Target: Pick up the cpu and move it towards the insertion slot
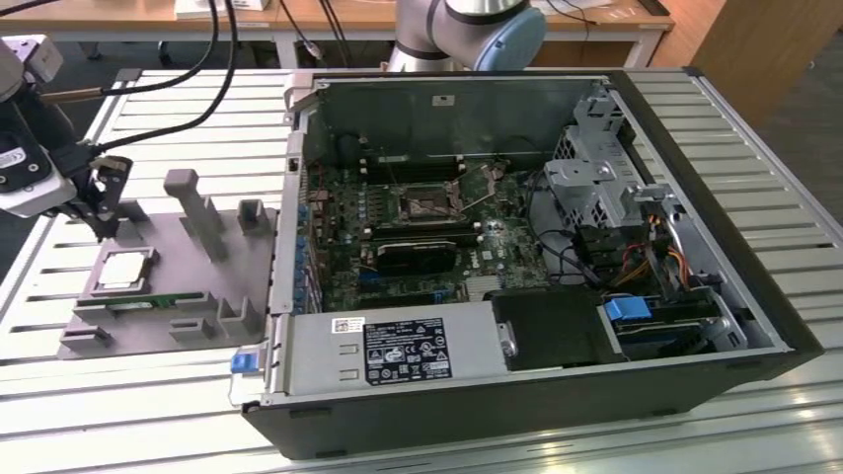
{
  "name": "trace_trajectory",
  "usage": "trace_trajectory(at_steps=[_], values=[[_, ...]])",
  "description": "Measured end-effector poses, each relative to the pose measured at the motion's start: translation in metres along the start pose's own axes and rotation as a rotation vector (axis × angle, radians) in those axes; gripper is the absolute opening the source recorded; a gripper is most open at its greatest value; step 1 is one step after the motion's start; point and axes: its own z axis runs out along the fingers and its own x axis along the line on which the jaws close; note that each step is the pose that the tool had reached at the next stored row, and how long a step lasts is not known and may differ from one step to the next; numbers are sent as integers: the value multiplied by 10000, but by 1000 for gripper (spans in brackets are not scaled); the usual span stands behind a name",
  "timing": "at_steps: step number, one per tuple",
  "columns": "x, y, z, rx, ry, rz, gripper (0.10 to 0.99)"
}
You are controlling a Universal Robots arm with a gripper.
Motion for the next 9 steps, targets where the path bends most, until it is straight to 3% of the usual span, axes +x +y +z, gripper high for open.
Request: trace_trajectory(at_steps=[9], values=[[45, -4, 111, 1, -67, -4, 102]])
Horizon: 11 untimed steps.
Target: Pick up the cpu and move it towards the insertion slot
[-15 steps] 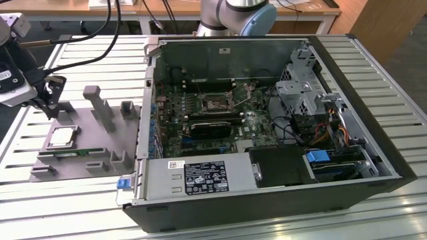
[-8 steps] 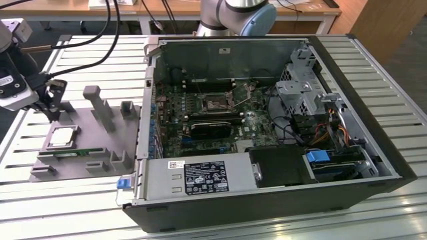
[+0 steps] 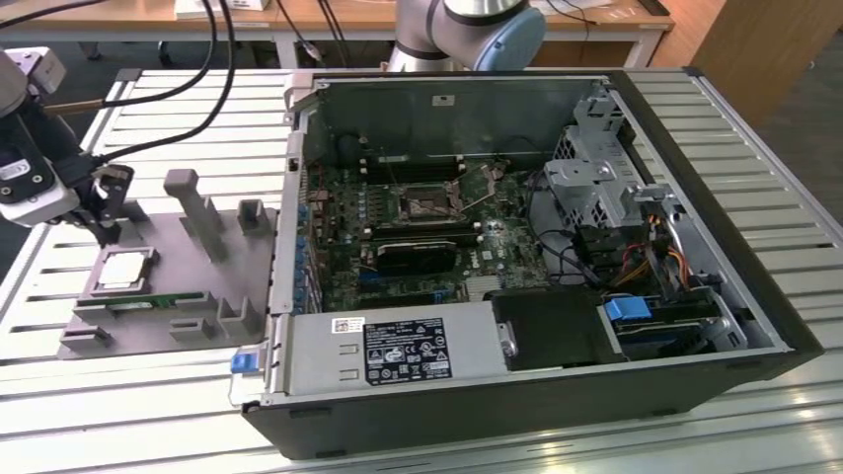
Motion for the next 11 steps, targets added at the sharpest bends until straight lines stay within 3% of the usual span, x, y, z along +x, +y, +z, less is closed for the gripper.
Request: trace_trajectory(at_steps=[11], values=[[38, -4, 134, 1, -56, -1, 102]])
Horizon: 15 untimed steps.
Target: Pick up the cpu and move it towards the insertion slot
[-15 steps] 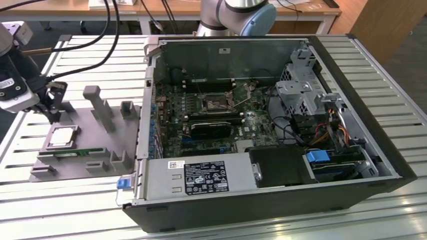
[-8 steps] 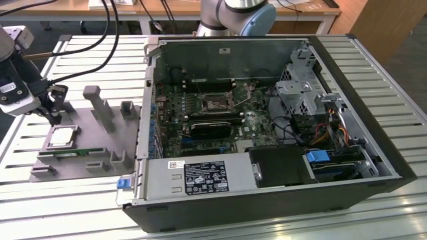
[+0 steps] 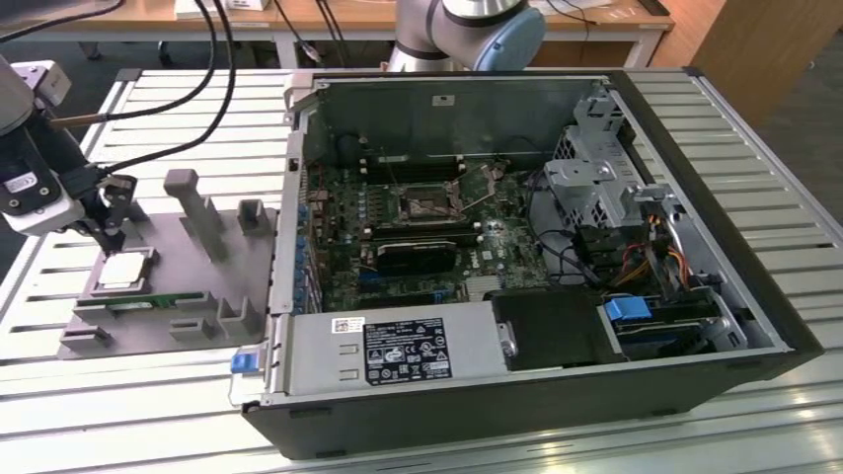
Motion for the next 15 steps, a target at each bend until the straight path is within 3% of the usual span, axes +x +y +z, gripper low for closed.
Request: trace_trajectory(at_steps=[15], values=[[132, -8, 248, 5, -110, -6, 102]])
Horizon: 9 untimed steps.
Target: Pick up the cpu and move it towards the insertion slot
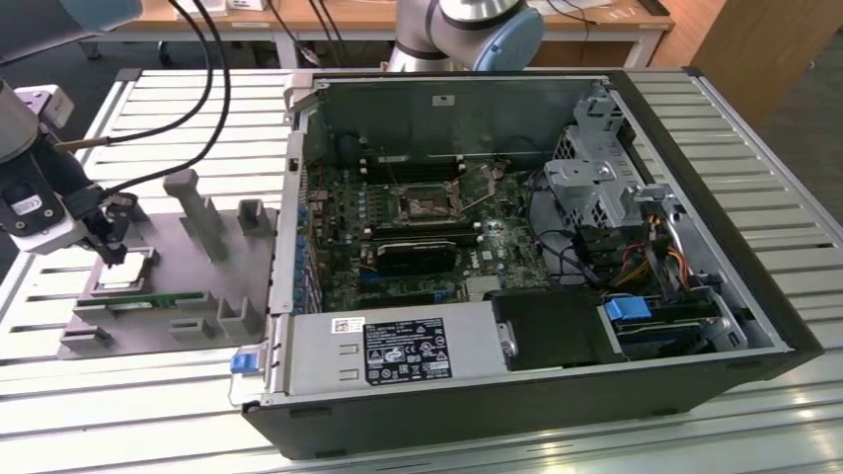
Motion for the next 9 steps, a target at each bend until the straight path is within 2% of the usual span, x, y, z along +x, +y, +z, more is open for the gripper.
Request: trace_trajectory(at_steps=[9], values=[[27, -2, 87, 19, 25, 0, 102]])
